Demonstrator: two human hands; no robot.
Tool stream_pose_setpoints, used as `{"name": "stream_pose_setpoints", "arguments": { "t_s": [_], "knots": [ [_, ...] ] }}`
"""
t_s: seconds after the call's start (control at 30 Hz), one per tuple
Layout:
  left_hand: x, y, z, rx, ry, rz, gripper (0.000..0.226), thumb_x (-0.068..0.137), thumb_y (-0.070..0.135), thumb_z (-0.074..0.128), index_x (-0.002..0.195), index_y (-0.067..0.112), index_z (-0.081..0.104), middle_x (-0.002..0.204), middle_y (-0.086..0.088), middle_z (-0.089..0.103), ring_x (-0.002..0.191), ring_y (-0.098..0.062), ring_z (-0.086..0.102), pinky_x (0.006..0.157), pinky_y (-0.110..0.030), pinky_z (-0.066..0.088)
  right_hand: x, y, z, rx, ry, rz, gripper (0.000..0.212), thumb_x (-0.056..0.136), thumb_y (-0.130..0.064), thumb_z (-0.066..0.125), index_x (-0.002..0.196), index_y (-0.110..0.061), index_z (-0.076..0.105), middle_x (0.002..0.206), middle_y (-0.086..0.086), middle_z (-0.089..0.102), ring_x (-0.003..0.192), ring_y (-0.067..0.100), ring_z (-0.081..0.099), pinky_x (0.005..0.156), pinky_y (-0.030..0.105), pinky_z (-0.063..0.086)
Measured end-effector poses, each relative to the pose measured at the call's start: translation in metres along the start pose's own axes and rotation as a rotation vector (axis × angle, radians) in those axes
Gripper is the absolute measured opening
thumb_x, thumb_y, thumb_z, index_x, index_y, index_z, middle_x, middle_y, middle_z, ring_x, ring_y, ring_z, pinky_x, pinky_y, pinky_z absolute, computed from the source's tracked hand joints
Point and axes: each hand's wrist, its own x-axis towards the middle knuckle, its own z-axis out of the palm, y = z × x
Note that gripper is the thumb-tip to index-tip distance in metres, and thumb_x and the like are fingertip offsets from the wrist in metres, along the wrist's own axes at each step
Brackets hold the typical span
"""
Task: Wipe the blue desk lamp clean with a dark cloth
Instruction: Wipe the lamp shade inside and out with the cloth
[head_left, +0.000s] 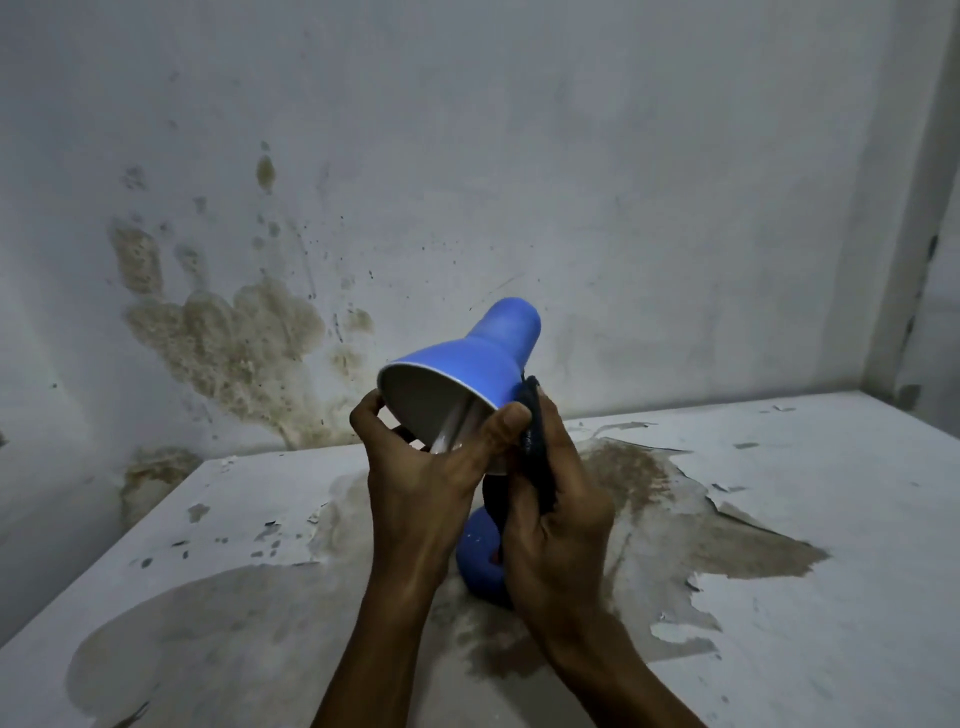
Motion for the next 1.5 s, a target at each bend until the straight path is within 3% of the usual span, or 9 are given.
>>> {"name": "stream_pose_setpoints", "arguments": {
  "t_s": [0.07, 0.17, 0.23, 0.33, 0.5, 0.7, 0.93, 1.3, 1.5],
  "knots": [
    [-0.003, 0.002, 0.0, -0.044, -0.019, -0.004, 0.097, 0.044, 0.074, 0.071, 0.126, 0.034, 0.039, 0.112, 0.003, 0.062, 0.096, -0.002, 0.066, 0.074, -0.025, 0.055, 0.004, 0.003, -0.009, -0.037, 0.038, -0.034, 0.052, 0.1, -0.012, 0.05, 0.149, -0.027, 0.042, 0.121, 0.018, 0.068, 0.107, 0.043, 0.067, 0.083, 0.053, 0.058],
    [-0.004, 0.0, -0.003, -0.189, -0.033, -0.042, 0.048, 0.077, 0.059, 0.061, 0.114, 0.029, 0.053, 0.102, 0.004, 0.066, 0.088, -0.019, 0.07, 0.065, -0.03, 0.055, 0.012, 0.0, -0.021, -0.03, 0.072, -0.075, 0.051, 0.092, 0.016, 0.053, 0.14, -0.001, 0.051, 0.123, -0.034, 0.061, 0.1, -0.02, 0.058, 0.083, 0.003, 0.045],
    [-0.006, -0.002, -0.003, -0.181, -0.01, 0.002, 0.012, 0.096, 0.034, 0.057, 0.107, 0.029, 0.056, 0.099, 0.002, 0.068, 0.088, -0.021, 0.072, 0.063, -0.028, 0.056, 0.017, -0.001, -0.029, 0.018, 0.058, -0.039, 0.048, 0.092, 0.018, 0.052, 0.137, 0.001, 0.052, 0.111, -0.047, 0.059, 0.093, -0.028, 0.054, 0.08, -0.004, 0.039],
    [-0.013, -0.002, -0.001, -0.101, 0.043, 0.122, 0.013, 0.103, 0.022, 0.047, 0.1, 0.03, 0.056, 0.099, 0.001, 0.068, 0.091, -0.022, 0.072, 0.064, -0.031, 0.061, 0.032, -0.002, -0.04, 0.092, 0.058, 0.042, 0.044, 0.096, 0.01, 0.053, 0.131, -0.015, 0.06, 0.121, -0.027, 0.066, 0.112, -0.01, 0.06, 0.093, 0.007, 0.043],
    [-0.031, 0.01, 0.006, -0.003, -0.02, 0.314, 0.018, 0.092, 0.038, 0.052, 0.101, 0.023, 0.056, 0.092, 0.018, 0.066, 0.077, -0.006, 0.071, 0.063, -0.038, 0.063, 0.068, 0.01, -0.061, 0.183, -0.01, 0.167, 0.03, 0.097, 0.004, 0.053, 0.119, -0.011, 0.067, 0.103, -0.007, 0.074, 0.095, -0.001, 0.066, 0.085, 0.015, 0.049],
    [-0.048, 0.006, 0.025, 0.117, -0.039, 0.432, 0.015, 0.09, 0.033, 0.064, 0.101, 0.033, 0.054, 0.097, 0.011, 0.067, 0.086, -0.007, 0.071, 0.067, -0.012, 0.055, 0.094, 0.034, -0.072, 0.493, -0.157, 0.479, 0.025, 0.098, -0.013, 0.053, 0.119, -0.013, 0.067, 0.106, 0.006, 0.074, 0.094, 0.021, 0.069, 0.084, 0.034, 0.057],
    [-0.049, -0.012, 0.052, 0.25, -0.001, 0.534, 0.024, 0.094, 0.013, 0.066, 0.116, 0.011, 0.059, 0.108, -0.001, 0.061, 0.097, -0.004, 0.063, 0.08, -0.02, 0.057, 0.108, 0.075, -0.058, 0.893, -0.396, 0.917, 0.103, 0.071, -0.058, 0.082, 0.149, -0.006, 0.038, 0.135, 0.016, 0.051, 0.113, 0.034, 0.056, 0.088, 0.045, 0.051],
    [-0.04, -0.021, 0.058, 0.312, 0.01, 0.559, 0.021, 0.093, 0.007, 0.065, 0.114, 0.008, 0.061, 0.106, 0.001, 0.061, 0.095, 0.013, 0.056, 0.079, 0.0, 0.045, 0.107, 0.1, -0.065, 1.09, -0.433, 1.017, 0.094, 0.084, -0.048, 0.076, 0.156, -0.013, 0.027, 0.159, 0.015, 0.03, 0.143, 0.036, 0.035, 0.115, 0.051, 0.033],
    [-0.041, -0.019, 0.047, 0.235, -0.055, 0.435, 0.022, 0.095, 0.01, 0.063, 0.116, 0.015, 0.062, 0.107, 0.01, 0.065, 0.098, 0.006, 0.062, 0.074, -0.006, 0.05, 0.076, 0.105, -0.082, 1.084, -0.362, 1.139, 0.1, 0.061, -0.025, 0.093, 0.147, -0.006, 0.045, 0.139, 0.024, 0.055, 0.117, 0.038, 0.062, 0.092, 0.05, 0.055]
  ]
}}
